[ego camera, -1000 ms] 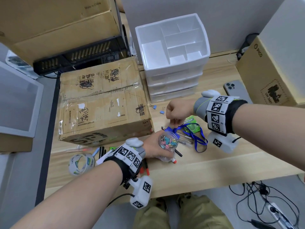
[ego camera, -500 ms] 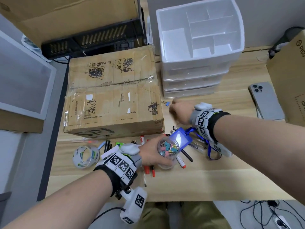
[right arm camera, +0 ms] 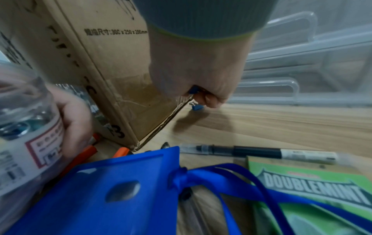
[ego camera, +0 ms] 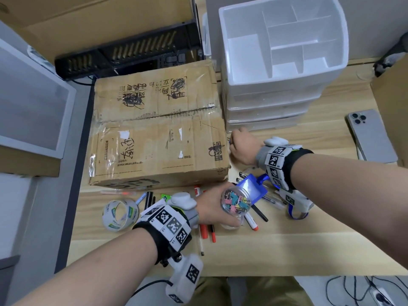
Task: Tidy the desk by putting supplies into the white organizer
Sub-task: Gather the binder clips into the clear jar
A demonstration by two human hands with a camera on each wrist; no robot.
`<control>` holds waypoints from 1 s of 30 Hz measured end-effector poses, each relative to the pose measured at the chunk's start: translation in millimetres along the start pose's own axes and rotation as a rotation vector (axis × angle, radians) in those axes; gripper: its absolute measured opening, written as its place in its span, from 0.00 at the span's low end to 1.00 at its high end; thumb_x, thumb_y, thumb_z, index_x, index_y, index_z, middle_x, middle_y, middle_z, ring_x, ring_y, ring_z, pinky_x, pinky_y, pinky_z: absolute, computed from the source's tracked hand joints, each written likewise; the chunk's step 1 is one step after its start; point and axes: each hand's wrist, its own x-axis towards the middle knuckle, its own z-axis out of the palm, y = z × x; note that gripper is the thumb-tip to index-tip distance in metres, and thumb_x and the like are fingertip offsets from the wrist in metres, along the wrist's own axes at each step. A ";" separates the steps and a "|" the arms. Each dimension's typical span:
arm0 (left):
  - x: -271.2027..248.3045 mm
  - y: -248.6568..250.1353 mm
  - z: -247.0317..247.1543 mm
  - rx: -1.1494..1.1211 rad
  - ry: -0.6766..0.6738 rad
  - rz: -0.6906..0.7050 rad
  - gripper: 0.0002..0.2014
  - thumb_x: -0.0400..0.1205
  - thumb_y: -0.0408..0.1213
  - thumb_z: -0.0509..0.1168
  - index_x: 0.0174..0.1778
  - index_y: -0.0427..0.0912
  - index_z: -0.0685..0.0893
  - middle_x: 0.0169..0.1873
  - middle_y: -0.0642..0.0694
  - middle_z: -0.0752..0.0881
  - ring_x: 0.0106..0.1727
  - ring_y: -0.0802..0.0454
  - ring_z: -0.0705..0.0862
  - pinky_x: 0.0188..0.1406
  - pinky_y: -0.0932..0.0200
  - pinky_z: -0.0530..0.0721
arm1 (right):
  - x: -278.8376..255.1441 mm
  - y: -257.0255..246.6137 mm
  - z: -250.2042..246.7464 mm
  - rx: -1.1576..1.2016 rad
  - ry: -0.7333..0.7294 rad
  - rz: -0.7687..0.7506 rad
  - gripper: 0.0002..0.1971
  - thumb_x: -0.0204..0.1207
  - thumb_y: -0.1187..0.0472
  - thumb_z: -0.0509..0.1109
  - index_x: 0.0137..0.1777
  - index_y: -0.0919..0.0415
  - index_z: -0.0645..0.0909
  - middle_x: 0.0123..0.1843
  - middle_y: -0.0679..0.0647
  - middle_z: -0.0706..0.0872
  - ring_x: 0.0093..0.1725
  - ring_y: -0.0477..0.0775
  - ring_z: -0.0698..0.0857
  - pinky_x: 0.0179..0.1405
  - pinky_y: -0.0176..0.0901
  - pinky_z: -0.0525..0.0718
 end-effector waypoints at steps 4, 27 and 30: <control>-0.6 -5.9 -2.9 -0.039 -0.019 -0.002 0.30 0.61 0.39 0.85 0.58 0.54 0.81 0.53 0.51 0.90 0.56 0.52 0.90 0.59 0.41 0.88 | 4.4 0.2 6.9 0.030 0.016 0.141 0.15 0.83 0.53 0.62 0.59 0.64 0.69 0.47 0.61 0.84 0.43 0.63 0.84 0.42 0.53 0.82; -3.3 6.5 1.1 -0.022 -0.014 -0.047 0.31 0.63 0.39 0.85 0.60 0.54 0.80 0.52 0.55 0.90 0.54 0.58 0.90 0.59 0.51 0.89 | 2.2 2.2 12.6 -0.051 -0.077 0.017 0.12 0.78 0.56 0.61 0.61 0.53 0.73 0.42 0.58 0.86 0.38 0.63 0.84 0.37 0.49 0.85; 0.7 10.2 2.1 -0.015 -0.016 -0.041 0.31 0.63 0.37 0.84 0.60 0.51 0.80 0.51 0.54 0.90 0.53 0.59 0.90 0.57 0.54 0.90 | -2.4 13.6 8.4 -0.100 -0.072 -0.036 0.09 0.80 0.56 0.60 0.57 0.54 0.74 0.44 0.58 0.87 0.39 0.62 0.83 0.36 0.47 0.80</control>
